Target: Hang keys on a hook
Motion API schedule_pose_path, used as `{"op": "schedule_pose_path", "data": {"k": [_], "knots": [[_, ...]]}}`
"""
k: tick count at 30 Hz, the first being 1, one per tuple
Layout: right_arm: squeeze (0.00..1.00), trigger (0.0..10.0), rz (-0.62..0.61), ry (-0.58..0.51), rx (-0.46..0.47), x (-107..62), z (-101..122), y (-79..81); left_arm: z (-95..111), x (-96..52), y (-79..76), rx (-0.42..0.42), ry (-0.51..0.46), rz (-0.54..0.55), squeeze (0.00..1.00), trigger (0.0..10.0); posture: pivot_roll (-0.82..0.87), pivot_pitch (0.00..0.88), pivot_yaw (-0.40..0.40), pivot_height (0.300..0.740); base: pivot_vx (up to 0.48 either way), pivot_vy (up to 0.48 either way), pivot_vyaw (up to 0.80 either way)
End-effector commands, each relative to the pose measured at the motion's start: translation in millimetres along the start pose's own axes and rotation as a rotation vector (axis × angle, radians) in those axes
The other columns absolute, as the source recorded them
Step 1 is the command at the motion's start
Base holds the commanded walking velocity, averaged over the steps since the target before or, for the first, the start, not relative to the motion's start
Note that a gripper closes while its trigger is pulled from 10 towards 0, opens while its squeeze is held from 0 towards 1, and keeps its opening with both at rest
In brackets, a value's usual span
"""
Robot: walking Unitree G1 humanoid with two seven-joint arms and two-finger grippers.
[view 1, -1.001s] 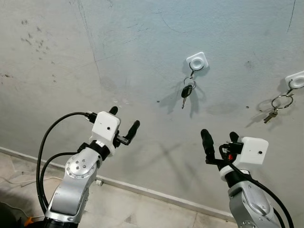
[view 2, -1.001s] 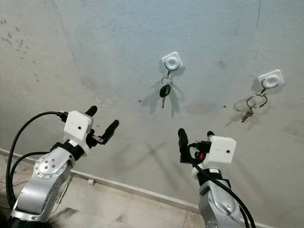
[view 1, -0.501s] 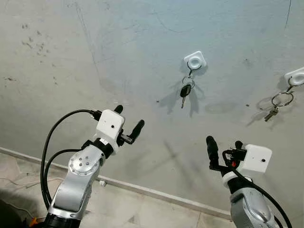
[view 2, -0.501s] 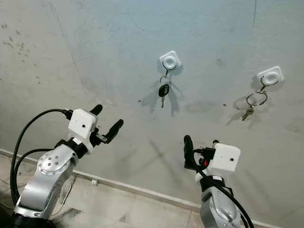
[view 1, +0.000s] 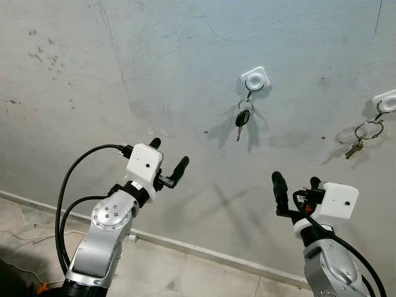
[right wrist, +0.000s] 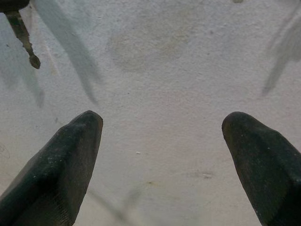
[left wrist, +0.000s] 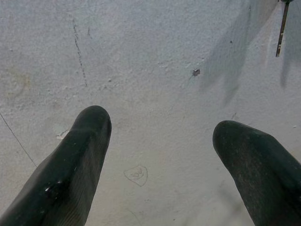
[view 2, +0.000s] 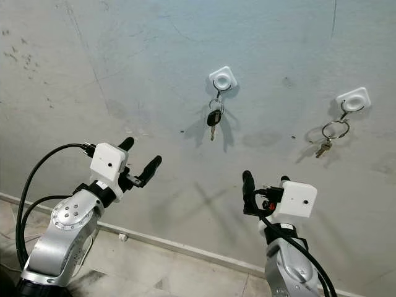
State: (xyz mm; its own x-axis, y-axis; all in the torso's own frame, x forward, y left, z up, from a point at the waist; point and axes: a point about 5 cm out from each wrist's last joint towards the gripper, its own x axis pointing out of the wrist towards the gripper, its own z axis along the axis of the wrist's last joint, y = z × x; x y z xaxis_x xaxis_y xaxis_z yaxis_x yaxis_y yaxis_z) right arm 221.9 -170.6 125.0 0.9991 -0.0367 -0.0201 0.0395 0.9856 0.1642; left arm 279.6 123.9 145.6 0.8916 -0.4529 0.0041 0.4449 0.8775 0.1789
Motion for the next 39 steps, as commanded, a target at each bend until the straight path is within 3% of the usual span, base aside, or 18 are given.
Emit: {"op": "schedule_pose_path", "data": {"k": [1,11,39], "knots": [[0.03,10.0,0.001,0.013,-0.005,1.4,-1.4,-0.1,-2.0,-1.9,1.3,0.003,0.009,0.008,0.0,10.0,0.13,0.0,0.008,0.74,0.0,0.0,0.0],[0.02,10.0,0.005,0.015,-0.015,2.0,-0.5,-2.8,-2.5,-1.6,-1.2,-0.002,0.007,0.008,0.0,10.0,0.12,0.0,-0.001,0.74,0.0,0.0,0.0],[0.01,10.0,0.012,0.012,-0.018,4.8,0.3,-2.7,-1.9,-0.3,-1.5,0.001,0.002,0.001,0.0,10.0,0.12,0.0,-0.006,0.74,-0.239,0.0,0.0]]}}
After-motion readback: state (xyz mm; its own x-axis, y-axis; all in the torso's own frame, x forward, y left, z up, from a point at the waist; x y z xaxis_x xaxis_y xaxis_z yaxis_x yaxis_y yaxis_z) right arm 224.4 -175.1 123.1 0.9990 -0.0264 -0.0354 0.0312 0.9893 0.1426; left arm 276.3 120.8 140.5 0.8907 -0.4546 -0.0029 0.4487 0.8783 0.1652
